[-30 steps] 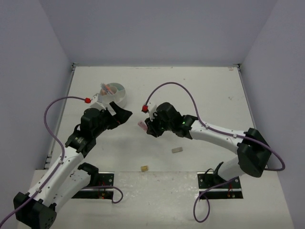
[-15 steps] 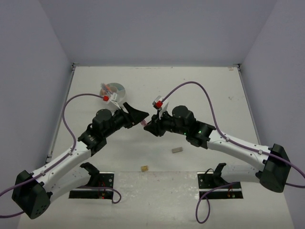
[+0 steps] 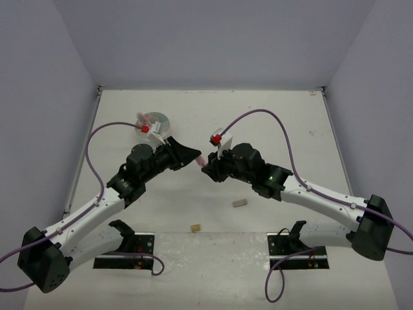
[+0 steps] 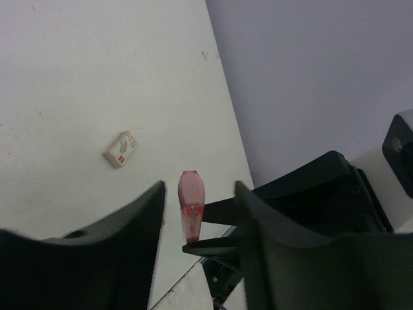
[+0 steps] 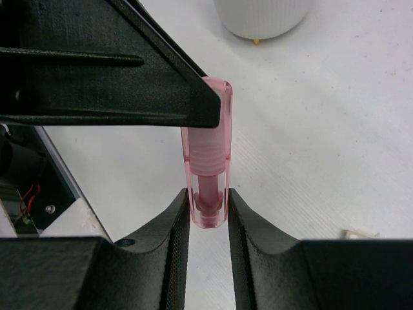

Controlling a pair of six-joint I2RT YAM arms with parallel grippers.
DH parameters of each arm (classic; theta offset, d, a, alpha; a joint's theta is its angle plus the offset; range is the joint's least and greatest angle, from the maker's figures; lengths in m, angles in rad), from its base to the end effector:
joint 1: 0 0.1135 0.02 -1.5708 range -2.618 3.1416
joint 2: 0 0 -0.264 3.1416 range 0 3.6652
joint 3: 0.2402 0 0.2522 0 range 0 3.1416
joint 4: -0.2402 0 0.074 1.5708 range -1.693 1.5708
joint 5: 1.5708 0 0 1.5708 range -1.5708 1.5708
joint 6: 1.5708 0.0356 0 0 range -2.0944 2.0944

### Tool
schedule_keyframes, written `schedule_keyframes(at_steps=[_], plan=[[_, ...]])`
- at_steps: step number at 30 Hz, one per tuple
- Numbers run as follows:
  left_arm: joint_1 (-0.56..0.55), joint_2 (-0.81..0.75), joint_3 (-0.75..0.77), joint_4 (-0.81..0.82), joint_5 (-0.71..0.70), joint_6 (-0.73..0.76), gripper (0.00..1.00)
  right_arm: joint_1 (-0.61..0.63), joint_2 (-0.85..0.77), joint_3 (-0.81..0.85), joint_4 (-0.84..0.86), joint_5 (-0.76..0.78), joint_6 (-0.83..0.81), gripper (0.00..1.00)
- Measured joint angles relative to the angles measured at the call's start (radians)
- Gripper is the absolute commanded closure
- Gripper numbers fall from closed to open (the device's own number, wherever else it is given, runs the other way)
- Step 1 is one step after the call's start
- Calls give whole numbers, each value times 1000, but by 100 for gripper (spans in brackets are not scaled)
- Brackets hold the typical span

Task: Sort the stationery into containers
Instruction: Place the stationery in the storage box.

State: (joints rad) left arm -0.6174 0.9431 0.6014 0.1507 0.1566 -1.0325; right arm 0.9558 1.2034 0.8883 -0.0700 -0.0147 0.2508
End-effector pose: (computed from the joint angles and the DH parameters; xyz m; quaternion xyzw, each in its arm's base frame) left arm 0.1786 -0.1336 0.2809 -0.1097 0.7627 -0.5070 0.3863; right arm 0.1601 0.2276 0.2998 -0.2902 0.7769 0.3220 0.4566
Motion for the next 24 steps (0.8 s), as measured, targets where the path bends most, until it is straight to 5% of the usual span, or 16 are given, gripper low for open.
schedule_keyframes(at_steps=[9, 14, 15, 16, 17, 24], plan=[[-3, 66, 33, -6, 19, 32, 97, 0, 1, 3, -40, 23, -1, 100], [-6, 102, 57, -6, 30, 52, 100, -2, 1, 3, -49, 43, -7, 100], [-7, 108, 67, -14, 29, 60, 100, -2, 1, 3, -49, 49, -9, 90], [-7, 114, 80, -26, 29, 70, 100, -3, 1, 3, -47, 53, -11, 24], [-8, 121, 99, -50, 25, 82, 100, -3, 1, 3, -45, 55, -14, 2], [-11, 251, 423, -313, -391, 206, 100, -16, -96, -81, -19, 152, -25, 1]])
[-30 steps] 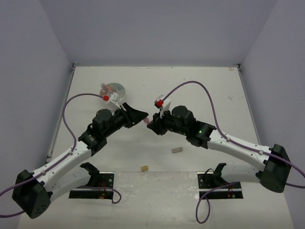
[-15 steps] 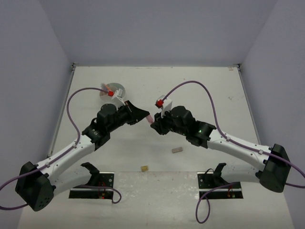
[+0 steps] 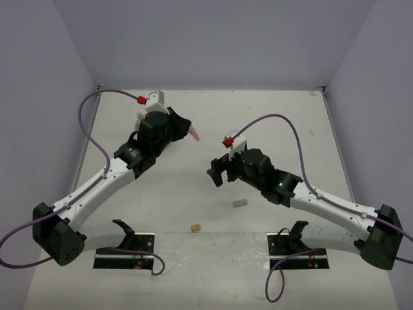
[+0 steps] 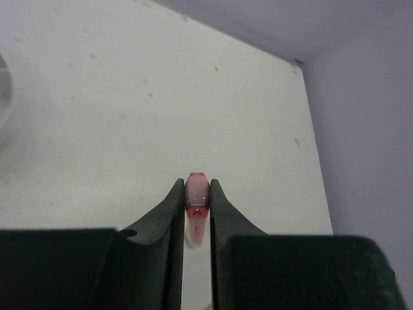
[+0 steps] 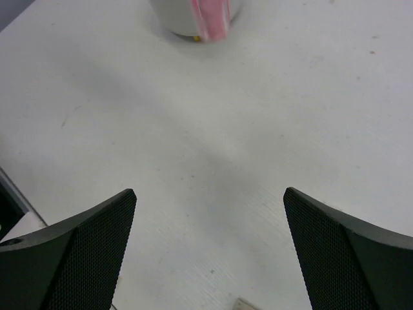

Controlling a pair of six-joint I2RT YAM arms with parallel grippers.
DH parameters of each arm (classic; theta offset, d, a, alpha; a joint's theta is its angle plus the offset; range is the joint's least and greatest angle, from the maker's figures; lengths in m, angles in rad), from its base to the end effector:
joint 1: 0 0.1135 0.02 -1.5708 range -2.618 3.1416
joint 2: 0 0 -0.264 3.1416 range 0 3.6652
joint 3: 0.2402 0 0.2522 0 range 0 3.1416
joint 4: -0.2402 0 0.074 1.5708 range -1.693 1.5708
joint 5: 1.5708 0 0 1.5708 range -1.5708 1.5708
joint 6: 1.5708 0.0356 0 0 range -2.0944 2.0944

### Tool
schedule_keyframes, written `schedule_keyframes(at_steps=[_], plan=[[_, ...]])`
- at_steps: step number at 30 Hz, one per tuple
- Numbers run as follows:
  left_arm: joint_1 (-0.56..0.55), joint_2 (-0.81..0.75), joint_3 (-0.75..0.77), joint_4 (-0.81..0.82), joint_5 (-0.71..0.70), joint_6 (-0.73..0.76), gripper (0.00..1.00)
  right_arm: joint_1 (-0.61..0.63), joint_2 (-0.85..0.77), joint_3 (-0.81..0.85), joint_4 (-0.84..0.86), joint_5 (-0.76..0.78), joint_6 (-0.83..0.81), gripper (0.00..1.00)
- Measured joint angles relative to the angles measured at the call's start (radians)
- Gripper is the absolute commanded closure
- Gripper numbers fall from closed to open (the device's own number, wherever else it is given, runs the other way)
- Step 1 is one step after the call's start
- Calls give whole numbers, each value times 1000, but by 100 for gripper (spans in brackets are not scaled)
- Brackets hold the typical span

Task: Sort the stationery into containers
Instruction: Place the stationery in the storage box.

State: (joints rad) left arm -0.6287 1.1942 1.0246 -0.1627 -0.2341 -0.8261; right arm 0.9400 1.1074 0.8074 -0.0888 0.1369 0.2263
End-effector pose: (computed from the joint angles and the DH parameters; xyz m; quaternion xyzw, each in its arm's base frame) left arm 0.2290 -0.1563 0.3414 -0.1471 0.7981 -0.3123 0.4938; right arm 0.1542 0.2029 0.2932 -0.2537 0.7896 0.2587 0.4953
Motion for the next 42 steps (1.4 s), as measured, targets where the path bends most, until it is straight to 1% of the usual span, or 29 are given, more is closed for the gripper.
schedule_keyframes(at_steps=[1, 3, 5, 7, 10, 12, 16, 21, 28, 30, 31, 32, 33, 34, 35, 37, 42], plan=[[18, 34, 50, -11, -73, 13, 100, -5, -29, -24, 7, 28, -3, 1], [81, 122, 150, -30, -164, 33, 100, -19, -81, -64, 14, 87, -7, 1], [154, 227, 258, -42, -240, 48, 100, -33, -129, -98, 20, 151, -7, 1], [212, 359, 392, -103, -347, 75, 100, -46, -168, -123, 29, 193, -7, 1], [257, 590, 618, -141, -438, 123, 100, -52, -226, -155, 31, 223, -7, 1], [266, 700, 688, -158, -480, 151, 100, -53, -256, -167, 31, 235, -7, 1], [270, 797, 685, -199, -514, 192, 100, -56, -292, -175, 33, 241, -7, 1], [273, 807, 664, -191, -547, 218, 100, -56, -311, -179, 34, 240, -7, 1], [280, 806, 604, -165, -576, 236, 99, -57, -297, -179, 36, 234, -7, 1], [287, 806, 589, -160, -574, 236, 79, -57, -290, -179, 37, 231, -7, 1], [291, 806, 584, -160, -571, 236, 66, -57, -286, -179, 37, 231, -7, 1], [296, 806, 581, -161, -567, 236, 50, -57, -283, -179, 37, 230, -7, 1], [301, 806, 579, -161, -563, 236, 28, -57, -280, -179, 37, 229, -7, 1], [305, 805, 579, -161, -557, 236, 21, -57, -276, -179, 37, 229, -7, 1], [308, 802, 578, -162, -548, 230, 14, -57, -272, -179, 38, 230, -7, 1], [313, 790, 577, -167, -530, 218, 8, -60, -259, -179, 38, 236, -4, 1], [315, 711, 577, -208, -453, 185, 2, -107, -173, -162, 11, 236, 52, 1]])
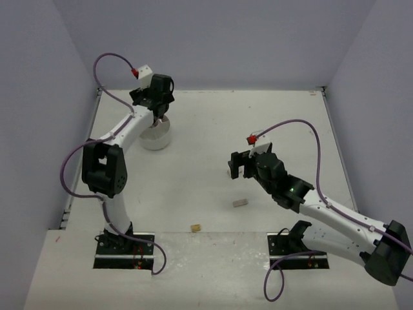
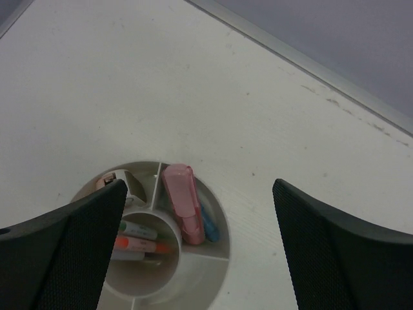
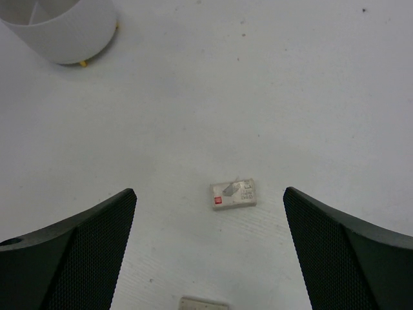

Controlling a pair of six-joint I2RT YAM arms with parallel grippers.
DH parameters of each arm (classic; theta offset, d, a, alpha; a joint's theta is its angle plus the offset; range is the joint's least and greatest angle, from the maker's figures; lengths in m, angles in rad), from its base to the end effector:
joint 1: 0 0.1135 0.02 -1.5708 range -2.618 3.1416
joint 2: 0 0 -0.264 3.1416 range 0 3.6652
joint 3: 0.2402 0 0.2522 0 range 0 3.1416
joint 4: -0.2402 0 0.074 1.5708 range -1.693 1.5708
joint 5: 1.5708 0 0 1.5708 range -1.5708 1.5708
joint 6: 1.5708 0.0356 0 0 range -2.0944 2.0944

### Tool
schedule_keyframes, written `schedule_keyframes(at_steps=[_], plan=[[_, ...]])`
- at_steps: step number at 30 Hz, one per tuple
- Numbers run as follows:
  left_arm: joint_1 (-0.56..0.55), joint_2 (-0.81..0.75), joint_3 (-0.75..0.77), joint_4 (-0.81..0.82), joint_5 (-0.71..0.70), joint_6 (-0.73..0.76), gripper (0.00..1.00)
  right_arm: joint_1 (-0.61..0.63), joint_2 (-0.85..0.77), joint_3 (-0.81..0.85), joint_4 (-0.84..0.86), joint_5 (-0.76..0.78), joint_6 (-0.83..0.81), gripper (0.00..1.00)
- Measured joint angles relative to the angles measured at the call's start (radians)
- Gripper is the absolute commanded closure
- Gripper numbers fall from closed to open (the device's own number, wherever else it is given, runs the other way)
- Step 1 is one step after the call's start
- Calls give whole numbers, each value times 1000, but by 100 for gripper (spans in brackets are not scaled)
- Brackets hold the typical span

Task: Sort the stationery into containers
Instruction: Place the stationery in the storage box, then pick up the stationery from the center of the board.

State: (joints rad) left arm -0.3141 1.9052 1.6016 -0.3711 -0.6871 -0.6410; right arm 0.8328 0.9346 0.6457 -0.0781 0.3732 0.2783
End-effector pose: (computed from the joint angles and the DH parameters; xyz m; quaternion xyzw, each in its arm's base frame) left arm 0.4232 -0.1137 0.2835 -0.2821 0.8136 0.0821 0.5018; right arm 0.1543 0.1504 0.2751 -0.1207 0.8078 0.1635 0.5534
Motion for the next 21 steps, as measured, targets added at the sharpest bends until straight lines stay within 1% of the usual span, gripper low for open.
schedule_keyframes(at_steps=[2, 4, 7, 9, 11, 14, 16, 18, 21], plan=[[0, -64, 0, -17, 44, -6, 0, -34, 42, 14, -21, -13, 26, 1], [0, -144, -1, -31, 90, -6, 0, -61, 79, 27, -42, -26, 49, 1], [0, -323, -36, -29, 180, -5, 0, -78, 149, 61, -68, -34, 83, 1], [0, -494, -108, -33, 253, -4, 0, -78, 193, 81, -81, -35, 104, 1], [0, -676, -207, 0, 339, -2, 0, -78, 223, 99, -116, -35, 131, 1], [0, -888, -334, 23, 445, 8, 0, -78, 277, 146, -189, -33, 176, 2], [-1, -1011, -452, 37, 507, 36, 0, -78, 324, 184, -237, -27, 206, 5], [-1, -1100, -557, -3, 564, 68, 0, -79, 372, 210, -264, -22, 229, 12], [-1, -1144, -637, -57, 640, 124, 0, -84, 440, 237, -323, -22, 279, 16]])
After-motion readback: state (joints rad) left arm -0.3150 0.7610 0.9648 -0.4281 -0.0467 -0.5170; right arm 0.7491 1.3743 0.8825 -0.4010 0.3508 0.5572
